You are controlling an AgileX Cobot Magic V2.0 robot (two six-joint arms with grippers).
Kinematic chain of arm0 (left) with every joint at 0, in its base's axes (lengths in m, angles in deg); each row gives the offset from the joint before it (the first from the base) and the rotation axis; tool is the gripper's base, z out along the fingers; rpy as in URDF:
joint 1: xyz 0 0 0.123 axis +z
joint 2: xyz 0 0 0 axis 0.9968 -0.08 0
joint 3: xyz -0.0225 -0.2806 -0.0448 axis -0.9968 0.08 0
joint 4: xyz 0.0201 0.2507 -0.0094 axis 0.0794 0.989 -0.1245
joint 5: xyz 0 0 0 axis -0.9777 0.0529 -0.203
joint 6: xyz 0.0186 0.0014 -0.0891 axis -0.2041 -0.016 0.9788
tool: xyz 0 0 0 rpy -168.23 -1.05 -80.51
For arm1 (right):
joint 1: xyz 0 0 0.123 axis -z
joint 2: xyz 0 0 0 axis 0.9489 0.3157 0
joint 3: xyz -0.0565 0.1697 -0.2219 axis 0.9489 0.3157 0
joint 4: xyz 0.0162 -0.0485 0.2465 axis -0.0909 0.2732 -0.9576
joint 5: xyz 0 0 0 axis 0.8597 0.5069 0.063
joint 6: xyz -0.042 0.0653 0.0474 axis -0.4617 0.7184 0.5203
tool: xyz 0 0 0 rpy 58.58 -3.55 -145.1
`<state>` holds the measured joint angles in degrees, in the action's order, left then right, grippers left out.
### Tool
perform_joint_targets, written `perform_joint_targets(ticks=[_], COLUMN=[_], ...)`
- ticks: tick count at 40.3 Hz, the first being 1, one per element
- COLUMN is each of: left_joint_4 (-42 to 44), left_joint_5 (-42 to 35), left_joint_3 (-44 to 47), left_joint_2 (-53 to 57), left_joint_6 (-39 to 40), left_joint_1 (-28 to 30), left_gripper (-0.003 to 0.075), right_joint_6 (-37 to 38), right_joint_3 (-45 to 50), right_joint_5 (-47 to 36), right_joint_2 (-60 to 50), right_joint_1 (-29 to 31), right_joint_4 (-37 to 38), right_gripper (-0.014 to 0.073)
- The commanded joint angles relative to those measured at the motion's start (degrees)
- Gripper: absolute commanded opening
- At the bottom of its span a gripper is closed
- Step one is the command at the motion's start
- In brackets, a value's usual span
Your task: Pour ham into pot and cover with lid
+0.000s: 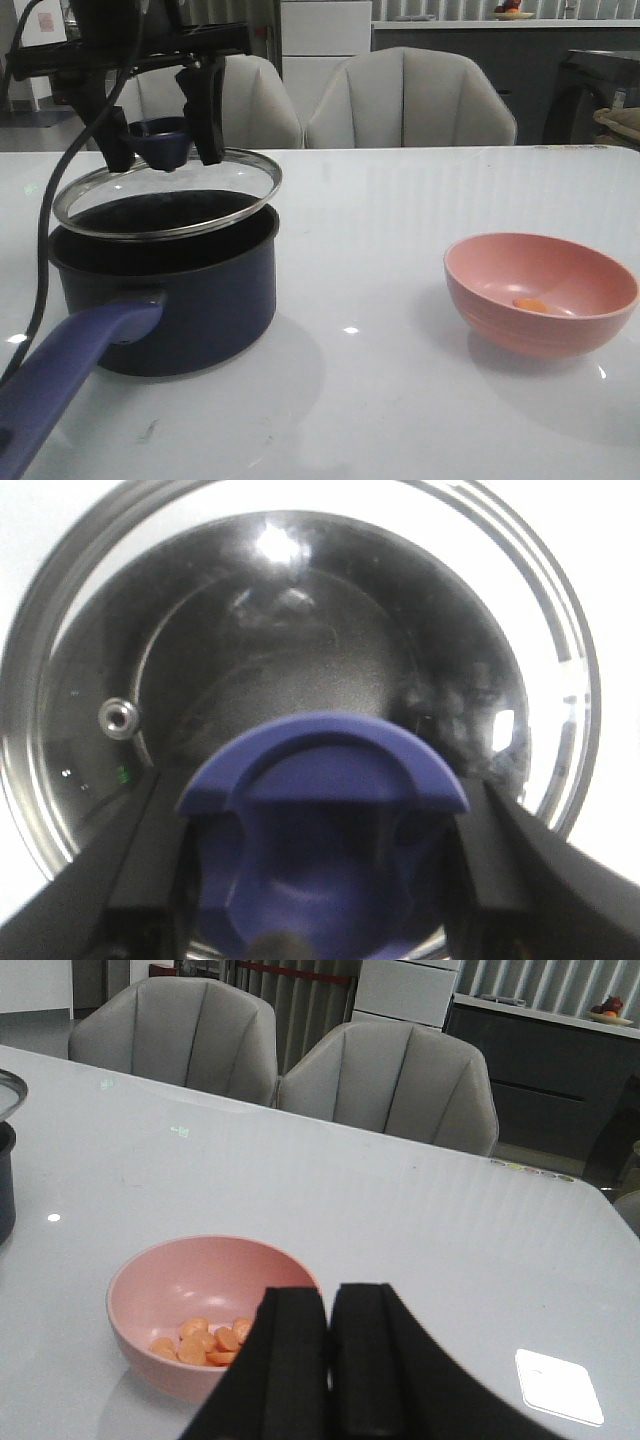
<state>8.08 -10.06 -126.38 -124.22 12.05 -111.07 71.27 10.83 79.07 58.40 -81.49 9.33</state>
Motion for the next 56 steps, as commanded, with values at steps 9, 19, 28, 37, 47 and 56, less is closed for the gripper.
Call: perform_joint_targets(ticks=[9, 19, 28, 37, 47, 56], left_joint_4=[1.4, 2.8, -1.6, -1.5, -2.0, -5.1], left_joint_5=[2.3, 0.8, -6.4, -13.8, -24.3, -24.6], left_joint_3=[-1.6, 6.1, 18.0, 26.7, 33.9, 34.2], left_joint_2=[7.6, 12.9, 17.3, 17.6, 16.4, 11.8], left_joint_6=[-3.3, -7.9, -13.6, -18.0, -19.7, -23.7], left_joint_1=[7.0, 16.4, 25.5, 29.7, 31.8, 31.8], left_gripper=[0.0120, 0.0120, 0.0120, 0.0120, 0.0120, 0.0128], right_joint_6=[-0.2, -0.2, -0.2, -0.2, -0.2, -0.2], right_joint_3=[0.6, 0.6, 0.6, 0.6, 0.6, 0.6], right_joint_5=[-4.7, -4.7, -4.7, -4.7, -4.7, -4.7], right_joint_2=[-1.1, -1.1, -1.1, -1.1, -1.1, -1.1], right_joint_1=[0.3, 0.3, 0.3, 0.3, 0.3, 0.3], right_joint_4=[-0.1, -0.1, -0.1, -0.1, -0.1, -0.1], right_gripper=[0.0150, 0.0150, 0.0150, 0.0150, 0.0150, 0.0150])
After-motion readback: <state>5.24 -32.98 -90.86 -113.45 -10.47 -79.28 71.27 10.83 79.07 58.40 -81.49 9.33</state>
